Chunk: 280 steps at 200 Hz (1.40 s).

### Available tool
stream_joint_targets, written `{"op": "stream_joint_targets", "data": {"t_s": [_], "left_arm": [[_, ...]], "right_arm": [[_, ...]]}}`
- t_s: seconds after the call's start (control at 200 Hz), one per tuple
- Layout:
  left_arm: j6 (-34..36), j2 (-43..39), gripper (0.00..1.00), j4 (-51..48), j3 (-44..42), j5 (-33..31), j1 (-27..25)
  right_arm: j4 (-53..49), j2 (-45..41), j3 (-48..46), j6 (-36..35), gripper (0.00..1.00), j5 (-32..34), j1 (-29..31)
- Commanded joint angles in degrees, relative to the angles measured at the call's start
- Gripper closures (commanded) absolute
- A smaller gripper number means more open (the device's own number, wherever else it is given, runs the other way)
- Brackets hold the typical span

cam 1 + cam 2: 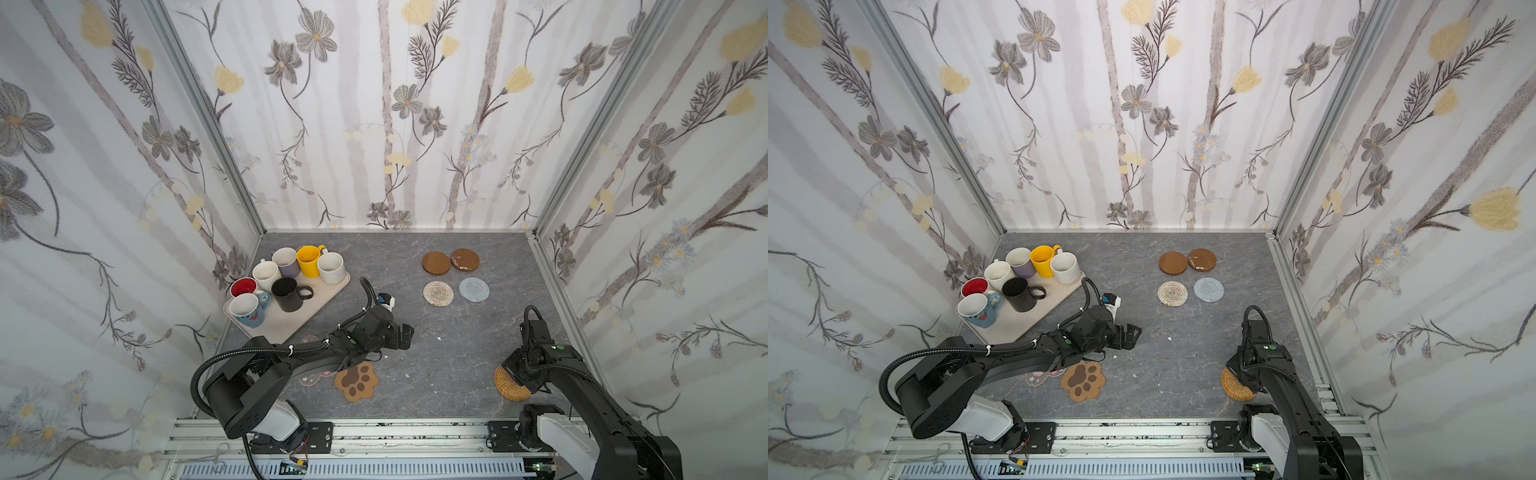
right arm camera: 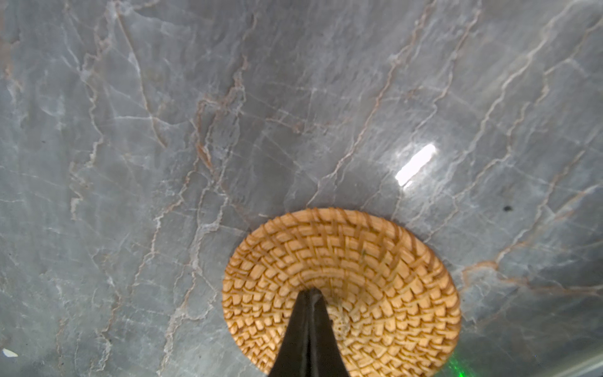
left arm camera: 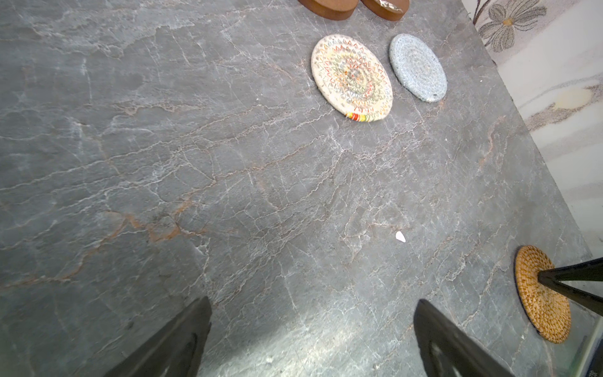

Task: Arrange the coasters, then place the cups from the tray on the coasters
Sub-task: 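Move the right gripper back and lower it onto the tan rattan coaster, then push the tan rattan coaster with the right gripper toward the pale blue coaster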

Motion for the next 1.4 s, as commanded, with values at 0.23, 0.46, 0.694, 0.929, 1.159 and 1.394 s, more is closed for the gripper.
{"op": "stream_joint_targets", "data": {"t_s": [0.23,0.46,0.694,0.929,1.159,1.394], "left_arm": [[-0.3,0.2,0.0,1.6,-0.5,-1.0,0.3],[-0.2,0.4,0.0,1.6,-0.9,-1.7,1.1],[-0.5,1.2,0.0,1.6,-0.9,-2.1,1.4],[-0.9,0.3,0.0,1.6,-1.7,-2.4,1.6],[-1.5,-3.6,0.0,1.5,-4.8,-4.2,1.7],[-2.3,-7.5,0.0,-1.5,-5.0,-4.3,1.8]], "right_arm": [[10.5,6.5,1.3,-0.8,1.0,-3.5,2.4],[16.0,15.6,7.1,-4.4,1.0,-5.8,5.1],[20.9,23.6,13.8,-6.6,1.0,-6.6,8.3],[21.4,32.0,22.8,-9.7,1.0,-6.6,8.5],[21.6,38.3,29.0,-12.6,1.0,-5.7,8.0],[19.5,37.9,32.8,-16.0,1.0,-4.1,7.9]]}}
